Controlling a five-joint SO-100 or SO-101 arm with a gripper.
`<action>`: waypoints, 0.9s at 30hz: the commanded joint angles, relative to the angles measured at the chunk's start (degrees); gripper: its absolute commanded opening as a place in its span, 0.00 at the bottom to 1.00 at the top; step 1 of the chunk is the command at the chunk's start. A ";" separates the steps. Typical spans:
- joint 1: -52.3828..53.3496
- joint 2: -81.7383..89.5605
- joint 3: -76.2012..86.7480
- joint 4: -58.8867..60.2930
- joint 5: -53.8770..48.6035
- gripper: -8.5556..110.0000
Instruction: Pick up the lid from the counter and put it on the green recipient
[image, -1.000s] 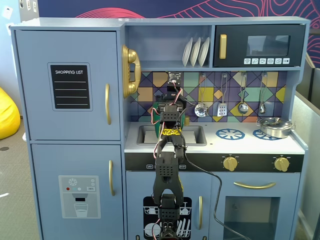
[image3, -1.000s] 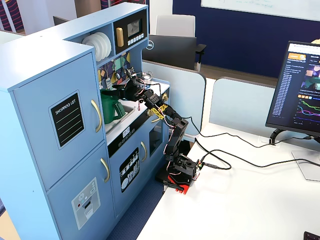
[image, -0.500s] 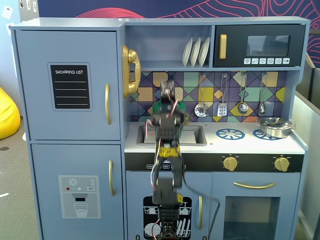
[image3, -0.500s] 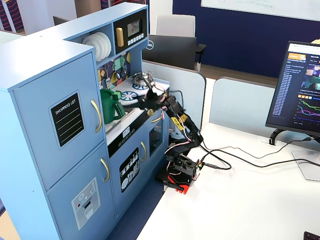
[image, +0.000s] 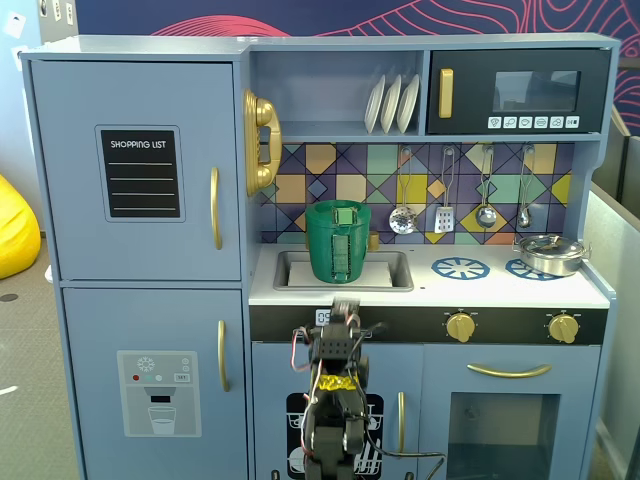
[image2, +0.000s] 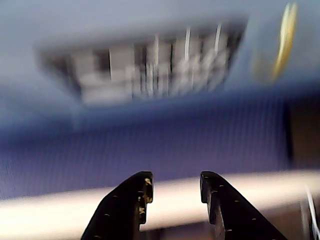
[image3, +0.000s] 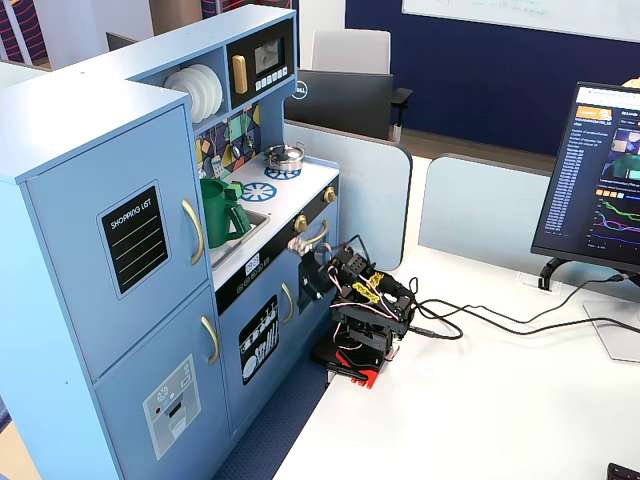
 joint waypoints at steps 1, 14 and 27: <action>-1.76 1.05 5.89 5.01 4.92 0.08; -1.41 1.14 12.57 10.28 4.83 0.09; -1.23 1.14 12.57 10.55 3.52 0.09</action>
